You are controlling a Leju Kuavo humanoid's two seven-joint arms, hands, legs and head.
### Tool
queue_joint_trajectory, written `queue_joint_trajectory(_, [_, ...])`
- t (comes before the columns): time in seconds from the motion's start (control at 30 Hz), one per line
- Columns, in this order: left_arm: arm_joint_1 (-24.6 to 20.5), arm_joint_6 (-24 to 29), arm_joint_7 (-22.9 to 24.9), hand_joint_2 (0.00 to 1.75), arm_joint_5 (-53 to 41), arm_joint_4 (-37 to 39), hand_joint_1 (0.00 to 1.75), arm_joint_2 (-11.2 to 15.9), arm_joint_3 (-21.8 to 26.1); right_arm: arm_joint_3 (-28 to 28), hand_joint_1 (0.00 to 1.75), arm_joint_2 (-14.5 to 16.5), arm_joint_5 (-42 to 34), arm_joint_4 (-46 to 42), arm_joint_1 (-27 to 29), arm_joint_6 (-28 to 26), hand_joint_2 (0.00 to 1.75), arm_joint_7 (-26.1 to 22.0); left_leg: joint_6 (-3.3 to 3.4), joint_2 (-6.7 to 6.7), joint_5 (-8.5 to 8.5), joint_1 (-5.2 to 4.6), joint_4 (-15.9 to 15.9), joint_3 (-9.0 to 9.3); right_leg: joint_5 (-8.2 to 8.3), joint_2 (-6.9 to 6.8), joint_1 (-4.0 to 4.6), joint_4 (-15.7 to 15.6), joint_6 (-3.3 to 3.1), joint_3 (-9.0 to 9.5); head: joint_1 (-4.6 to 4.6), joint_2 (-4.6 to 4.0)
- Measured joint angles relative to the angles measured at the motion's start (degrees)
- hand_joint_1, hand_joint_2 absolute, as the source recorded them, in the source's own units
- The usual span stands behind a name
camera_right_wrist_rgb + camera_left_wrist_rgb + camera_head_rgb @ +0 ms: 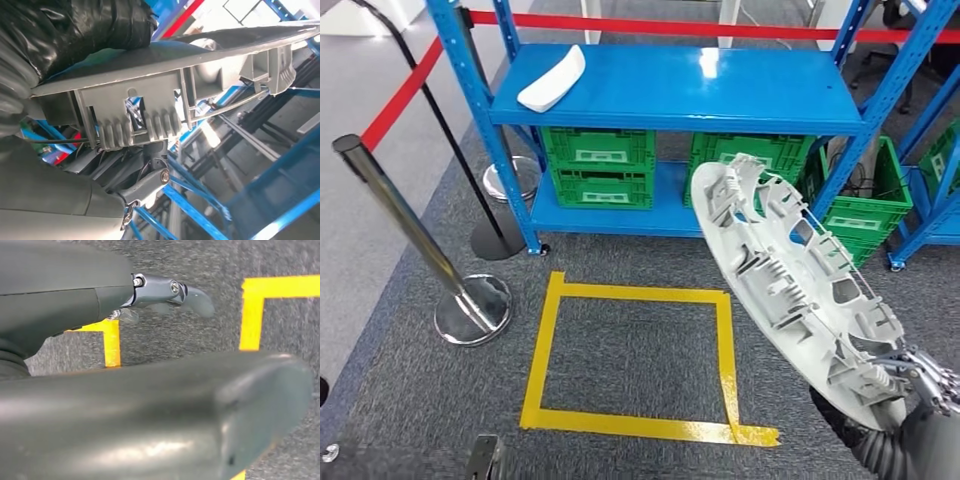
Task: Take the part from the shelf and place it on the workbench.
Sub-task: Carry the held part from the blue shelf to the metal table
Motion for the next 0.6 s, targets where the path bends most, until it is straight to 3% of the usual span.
queue_joint_trajectory(0.07, [-0.1, 0.0, 0.3, 0.0, 0.2, 0.0, 0.0, -0.1, -0.1, -0.1, 1.75, 0.0, -0.1, 0.0, -0.1, 0.0, 1.75, 0.1, 0.41, 0.16, 1.51, -0.26, 0.2, -1.93, -5.63, 0.18, 0.04, 6.5, 0.15, -1.3, 0.26, 0.0])
queue_joint_trajectory(0.1, [-0.1, 0.0, 0.4, 0.0, 0.3, 0.0, 0.0, -0.2, -0.1, -0.2, 1.75, 0.0, -0.2, 0.0, -0.1, 0.0, 1.75, 0.1, 0.43, 0.2, 2.29, -0.37, 0.3, -3.02, -6.77, 0.19, 0.05, 9.7, 0.21, -1.45, 0.32, 0.0])
queue_joint_trajectory(0.13, [-0.1, -0.1, 0.5, 0.0, 0.4, 0.0, 0.0, -0.2, -0.2, -0.2, 1.75, 0.0, -0.2, 0.0, -0.1, 0.0, 1.75, 0.1, 0.4, 0.23, 3.07, -0.45, 0.6, -4.25, -6.25, 0.19, 0.06, 11.7, 0.25, -0.98, 0.32, 0.0])
queue_joint_trajectory(0.17, [-0.1, -0.1, 0.4, 0.0, 0.4, 0.0, 0.0, -0.3, -0.2, -0.3, 1.75, 0.0, -0.2, 0.0, 0.0, 0.0, 1.75, 0.2, 0.31, 0.25, 3.79, -0.48, 1.0, -5.57, -4.52, 0.19, 0.06, 12.2, 0.27, 0.2, 0.33, 0.0])
queue_joint_trajectory(0.2, [-0.1, -0.2, 0.4, 0.0, 0.4, 0.0, 0.0, -0.3, -0.3, -0.3, 1.75, 0.0, -0.2, 0.0, 0.1, 0.0, 1.75, 0.2, 0.18, 0.26, 4.45, -0.47, 1.5, -6.88, -2.41, 0.19, 0.05, 10.8, 0.26, 2.24, 0.33, 0.0])
queue_joint_trajectory(0.23, [-0.1, -0.2, 0.4, 0.0, 0.4, 0.0, 0.0, -0.3, -0.3, -0.4, 1.75, 0.0, -0.1, -0.1, 0.1, 0.0, 1.75, 0.2, -0.02, 0.25, 5.03, -0.46, 2.1, -8.02, -1.44, 0.2, 0.02, 7.4, 0.23, 5.27, 0.33, 0.0])
queue_joint_trajectory(0.3, [0.0, -0.2, 0.3, 0.0, 0.4, 0.0, 0.0, -0.3, -0.3, -0.4, 1.75, 0.0, -0.1, -0.2, 0.2, 0.0, 1.75, 0.2, -0.52, 0.14, 6.04, -0.58, 3.2, -9.46, -2.96, 0.22, 0.14, -1.4, -0.07, 11.69, 0.33, 0.0])
queue_joint_trajectory(0.33, [0.0, -0.2, 0.3, 0.0, 0.4, 0.0, 0.0, -0.4, -0.3, -0.5, 1.75, 0.0, 0.0, -0.3, 0.2, 0.0, 1.75, 0.2, -0.8, 0.1, 6.57, -0.6, 3.4, -9.74, -4.27, 0.22, 0.27, -4.5, -0.33, 13.56, 0.39, -0.01])
queue_joint_trajectory(0.37, [0.0, -0.2, 0.3, 0.0, 0.4, 0.0, 0.0, -0.4, -0.3, -0.5, 1.75, 0.0, 0.0, -0.4, 0.3, 0.0, 1.75, 0.2, -1.11, 0.06, 7.14, -0.6, 3.4, -9.88, -4.79, 0.21, 0.44, -5.9, -0.7, 14.2, 0.48, -0.01])
queue_joint_trajectory(0.4, [0.1, -0.2, 0.3, 0.0, 0.4, 0.0, 0.0, -0.4, -0.3, -0.6, 1.75, 0.0, 0.0, -0.5, 0.3, 0.0, 1.75, 0.2, -1.45, 0.03, 7.69, -0.54, 3.2, -9.98, -4.48, 0.14, 0.47, -5.9, -1.18, 13.58, 0.58, -0.01])
queue_joint_trajectory(0.43, [0.2, -0.2, 0.3, 0.0, 0.4, 0.0, 0.0, -0.4, -0.3, -0.6, 1.75, 0.0, 0.0, -0.5, 0.3, 0.0, 1.75, 0.2, -1.86, -0.03, 7.4, -0.43, 3.3, -10.27, -3.85, 0.06, 0.43, -5.9, -1.62, 12.94, 0.67, -0.01])
queue_joint_trajectory(0.47, [0.3, -0.2, 0.3, 0.0, 0.4, 0.0, 0.0, -0.4, -0.3, -0.7, 1.75, 0.0, 0.0, -0.5, 0.3, 0.0, 1.75, 0.2, -2.31, -0.11, 5.87, -0.32, 4.1, -10.69, -3.08, -0.02, 0.36, -5.8, -2.11, 12.12, 0.61, 0.0])
queue_joint_trajectory(0.5, [0.5, -0.2, 0.3, 0.0, 0.4, 0.0, 0.0, -0.3, -0.3, -0.8, 1.75, 0.1, 0.0, -0.5, 0.3, 0.0, 1.75, 0.2, -2.73, -0.17, 3.36, -0.21, 5.7, -11.18, -2.25, -0.09, 0.24, -5.9, -2.48, 11.22, 0.51, 0.0])
queue_joint_trajectory(0.57, [0.6, -0.2, 0.3, 0.0, 0.4, 0.0, 0.0, -0.3, -0.3, -0.8, 1.75, 0.1, 0.0, -0.5, 0.4, 0.0, 1.75, 0.2, -3.43, -0.2, -3.19, 0.1, 12.3, -12.2, -0.65, -0.12, 0.22, -5.7, -2.85, 9.42, 0.3, 0.0])
queue_joint_trajectory(0.6, [0.5, -0.2, 0.3, 0.0, 0.4, 0.0, 0.0, -0.3, -0.3, -0.8, 1.75, 0.1, 0.0, -0.5, 0.4, 0.0, 1.75, 0.2, -3.66, -0.2, -4.94, 0.23, 16.0, -12.43, 0.15, -0.12, 0.22, -5.5, -2.85, 8.45, 0.28, 0.0])
